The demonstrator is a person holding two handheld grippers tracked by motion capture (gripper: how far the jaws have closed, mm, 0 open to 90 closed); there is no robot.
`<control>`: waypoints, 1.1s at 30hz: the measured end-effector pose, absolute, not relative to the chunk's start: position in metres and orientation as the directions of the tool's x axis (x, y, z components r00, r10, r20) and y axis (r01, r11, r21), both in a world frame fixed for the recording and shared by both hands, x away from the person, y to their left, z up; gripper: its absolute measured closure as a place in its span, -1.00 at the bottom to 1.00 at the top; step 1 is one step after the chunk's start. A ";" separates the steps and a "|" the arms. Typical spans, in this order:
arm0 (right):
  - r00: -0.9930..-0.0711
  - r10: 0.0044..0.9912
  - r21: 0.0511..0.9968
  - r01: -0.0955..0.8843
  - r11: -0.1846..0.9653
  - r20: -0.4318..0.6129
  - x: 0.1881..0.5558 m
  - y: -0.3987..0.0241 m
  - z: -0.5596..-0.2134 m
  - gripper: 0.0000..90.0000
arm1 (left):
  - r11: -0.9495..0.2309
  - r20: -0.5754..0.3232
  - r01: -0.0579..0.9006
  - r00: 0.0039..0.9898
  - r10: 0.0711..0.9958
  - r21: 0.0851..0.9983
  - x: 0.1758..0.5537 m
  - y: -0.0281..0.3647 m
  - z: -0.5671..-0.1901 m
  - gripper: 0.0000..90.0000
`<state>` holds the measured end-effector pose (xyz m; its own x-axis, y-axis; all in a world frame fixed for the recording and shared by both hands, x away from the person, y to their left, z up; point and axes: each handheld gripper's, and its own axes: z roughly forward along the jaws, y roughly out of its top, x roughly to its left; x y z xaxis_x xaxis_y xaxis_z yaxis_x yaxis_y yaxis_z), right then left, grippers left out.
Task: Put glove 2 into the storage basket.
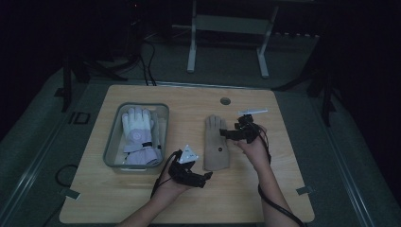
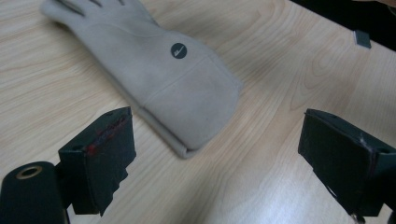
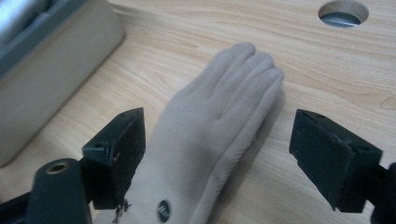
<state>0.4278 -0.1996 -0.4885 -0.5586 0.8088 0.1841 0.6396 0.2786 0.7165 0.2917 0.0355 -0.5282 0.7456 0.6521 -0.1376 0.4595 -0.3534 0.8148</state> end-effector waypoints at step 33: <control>-0.471 0.846 0.568 0.779 0.265 0.251 0.473 -0.168 -0.542 0.15 | -0.620 0.037 0.396 0.824 0.566 0.677 0.329 -0.004 -0.562 -0.26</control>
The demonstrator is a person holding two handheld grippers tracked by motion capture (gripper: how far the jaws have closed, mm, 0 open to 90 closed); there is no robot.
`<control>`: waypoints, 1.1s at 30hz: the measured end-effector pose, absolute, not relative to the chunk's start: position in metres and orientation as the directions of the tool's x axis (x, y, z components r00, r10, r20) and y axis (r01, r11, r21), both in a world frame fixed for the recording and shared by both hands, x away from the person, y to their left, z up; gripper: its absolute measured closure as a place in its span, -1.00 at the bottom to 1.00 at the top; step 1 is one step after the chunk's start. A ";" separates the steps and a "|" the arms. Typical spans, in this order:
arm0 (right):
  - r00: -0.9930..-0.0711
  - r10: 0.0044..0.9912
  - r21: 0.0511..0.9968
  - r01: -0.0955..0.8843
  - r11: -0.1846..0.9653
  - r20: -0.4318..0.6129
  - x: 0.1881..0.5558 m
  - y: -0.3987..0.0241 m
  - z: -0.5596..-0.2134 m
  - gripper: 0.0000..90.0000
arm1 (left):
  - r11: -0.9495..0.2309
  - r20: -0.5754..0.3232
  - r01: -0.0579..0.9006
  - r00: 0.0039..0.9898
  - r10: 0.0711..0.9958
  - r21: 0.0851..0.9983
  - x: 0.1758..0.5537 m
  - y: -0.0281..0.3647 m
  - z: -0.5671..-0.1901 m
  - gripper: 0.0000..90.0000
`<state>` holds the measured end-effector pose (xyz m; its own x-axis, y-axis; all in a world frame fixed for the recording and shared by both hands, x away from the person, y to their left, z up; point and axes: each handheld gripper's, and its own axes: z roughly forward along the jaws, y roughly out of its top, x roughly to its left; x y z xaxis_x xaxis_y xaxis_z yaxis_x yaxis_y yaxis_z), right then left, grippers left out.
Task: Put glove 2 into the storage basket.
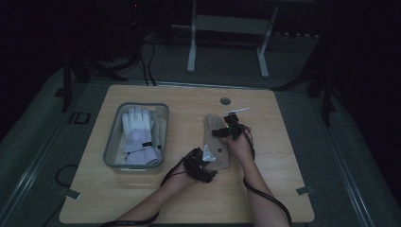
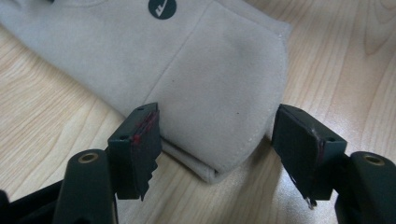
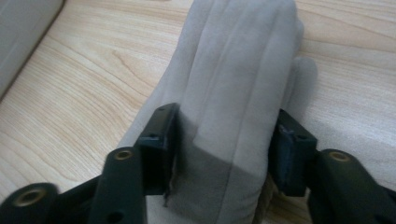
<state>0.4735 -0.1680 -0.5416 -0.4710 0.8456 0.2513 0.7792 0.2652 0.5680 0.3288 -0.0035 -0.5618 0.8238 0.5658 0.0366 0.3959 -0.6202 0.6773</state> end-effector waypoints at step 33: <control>-0.495 0.800 0.651 0.737 0.181 0.338 0.461 -0.169 -0.490 0.66 | -0.604 0.115 0.354 0.792 0.600 0.714 0.320 0.008 -0.512 0.80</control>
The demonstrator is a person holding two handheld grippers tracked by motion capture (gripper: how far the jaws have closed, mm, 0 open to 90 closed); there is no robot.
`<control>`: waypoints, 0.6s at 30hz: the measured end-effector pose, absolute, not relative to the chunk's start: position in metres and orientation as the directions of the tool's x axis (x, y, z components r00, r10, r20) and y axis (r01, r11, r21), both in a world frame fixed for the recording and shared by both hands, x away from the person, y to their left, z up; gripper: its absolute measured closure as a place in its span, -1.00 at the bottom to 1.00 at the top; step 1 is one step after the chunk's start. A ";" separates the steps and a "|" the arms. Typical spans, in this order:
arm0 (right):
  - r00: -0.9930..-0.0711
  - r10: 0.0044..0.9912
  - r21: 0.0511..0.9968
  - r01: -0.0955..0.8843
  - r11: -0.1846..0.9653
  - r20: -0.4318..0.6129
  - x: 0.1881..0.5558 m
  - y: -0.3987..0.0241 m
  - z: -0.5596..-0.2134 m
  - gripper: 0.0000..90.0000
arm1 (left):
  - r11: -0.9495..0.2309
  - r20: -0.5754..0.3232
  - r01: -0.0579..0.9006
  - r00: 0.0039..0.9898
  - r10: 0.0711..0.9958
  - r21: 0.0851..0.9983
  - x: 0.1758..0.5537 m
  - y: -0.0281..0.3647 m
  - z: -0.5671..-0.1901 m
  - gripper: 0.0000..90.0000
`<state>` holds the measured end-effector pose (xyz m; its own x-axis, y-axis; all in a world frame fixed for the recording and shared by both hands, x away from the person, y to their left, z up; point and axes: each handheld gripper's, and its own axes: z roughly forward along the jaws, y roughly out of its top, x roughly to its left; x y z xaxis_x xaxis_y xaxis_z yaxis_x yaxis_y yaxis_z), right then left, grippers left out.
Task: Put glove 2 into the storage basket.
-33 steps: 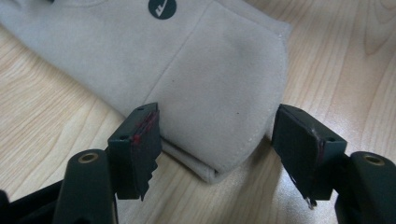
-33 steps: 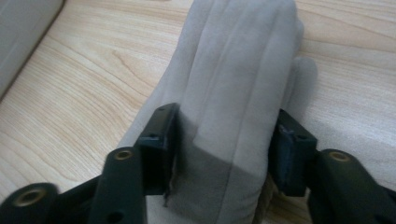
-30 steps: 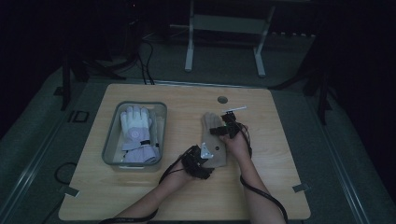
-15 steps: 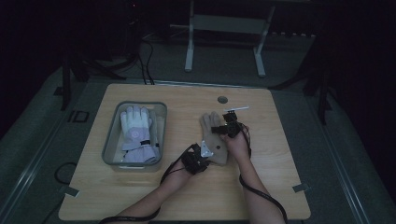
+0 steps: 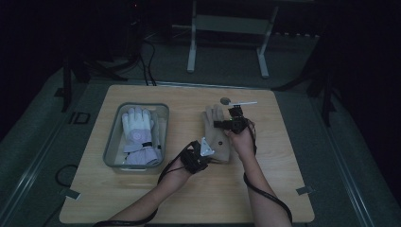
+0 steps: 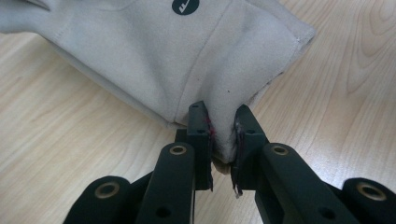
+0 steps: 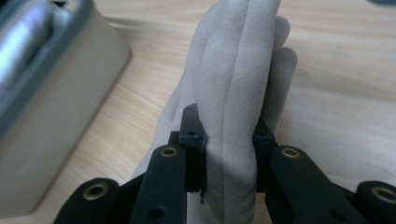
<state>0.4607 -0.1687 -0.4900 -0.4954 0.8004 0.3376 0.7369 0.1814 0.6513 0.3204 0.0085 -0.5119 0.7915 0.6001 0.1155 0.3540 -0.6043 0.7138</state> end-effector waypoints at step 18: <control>-0.590 0.747 0.730 0.649 0.214 0.306 0.452 -0.129 -0.428 0.66 | -0.582 0.163 0.342 0.746 0.646 0.738 0.305 0.053 -0.459 0.80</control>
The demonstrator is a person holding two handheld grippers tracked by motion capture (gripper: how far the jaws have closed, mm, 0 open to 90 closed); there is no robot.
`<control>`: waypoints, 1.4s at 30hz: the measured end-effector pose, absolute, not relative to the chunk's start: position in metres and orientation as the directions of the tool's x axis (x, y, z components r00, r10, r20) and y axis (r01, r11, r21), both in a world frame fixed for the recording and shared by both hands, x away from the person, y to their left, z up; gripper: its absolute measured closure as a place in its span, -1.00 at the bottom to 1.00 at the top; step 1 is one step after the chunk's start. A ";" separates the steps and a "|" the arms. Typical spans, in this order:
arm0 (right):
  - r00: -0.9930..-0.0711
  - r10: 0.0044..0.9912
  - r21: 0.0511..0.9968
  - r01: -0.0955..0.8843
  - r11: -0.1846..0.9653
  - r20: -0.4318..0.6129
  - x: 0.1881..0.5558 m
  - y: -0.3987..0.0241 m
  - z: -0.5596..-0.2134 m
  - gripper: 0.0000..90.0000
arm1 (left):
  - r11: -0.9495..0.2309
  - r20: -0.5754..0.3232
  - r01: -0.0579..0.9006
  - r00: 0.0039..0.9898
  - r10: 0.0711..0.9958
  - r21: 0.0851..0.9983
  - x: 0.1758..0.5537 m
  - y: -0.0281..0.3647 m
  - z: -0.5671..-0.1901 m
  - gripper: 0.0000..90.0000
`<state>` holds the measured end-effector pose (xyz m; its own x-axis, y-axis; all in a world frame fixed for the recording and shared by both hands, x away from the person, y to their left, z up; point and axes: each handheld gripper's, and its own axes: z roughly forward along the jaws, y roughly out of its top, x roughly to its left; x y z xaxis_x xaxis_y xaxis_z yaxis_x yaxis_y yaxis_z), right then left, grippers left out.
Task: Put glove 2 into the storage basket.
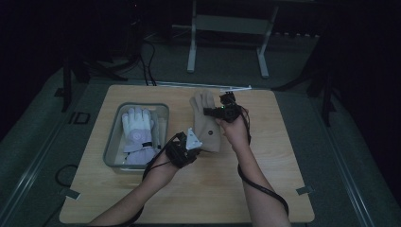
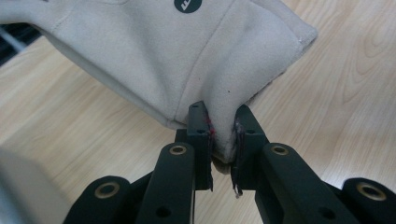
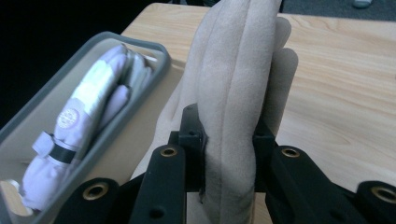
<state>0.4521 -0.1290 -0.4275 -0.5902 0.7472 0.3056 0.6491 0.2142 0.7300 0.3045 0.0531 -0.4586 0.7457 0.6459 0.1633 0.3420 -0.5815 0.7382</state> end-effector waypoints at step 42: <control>-0.769 0.559 0.689 0.587 0.425 0.310 0.451 0.067 -0.444 0.65 | -0.473 0.094 0.550 0.579 0.810 0.689 0.265 0.198 -0.469 0.80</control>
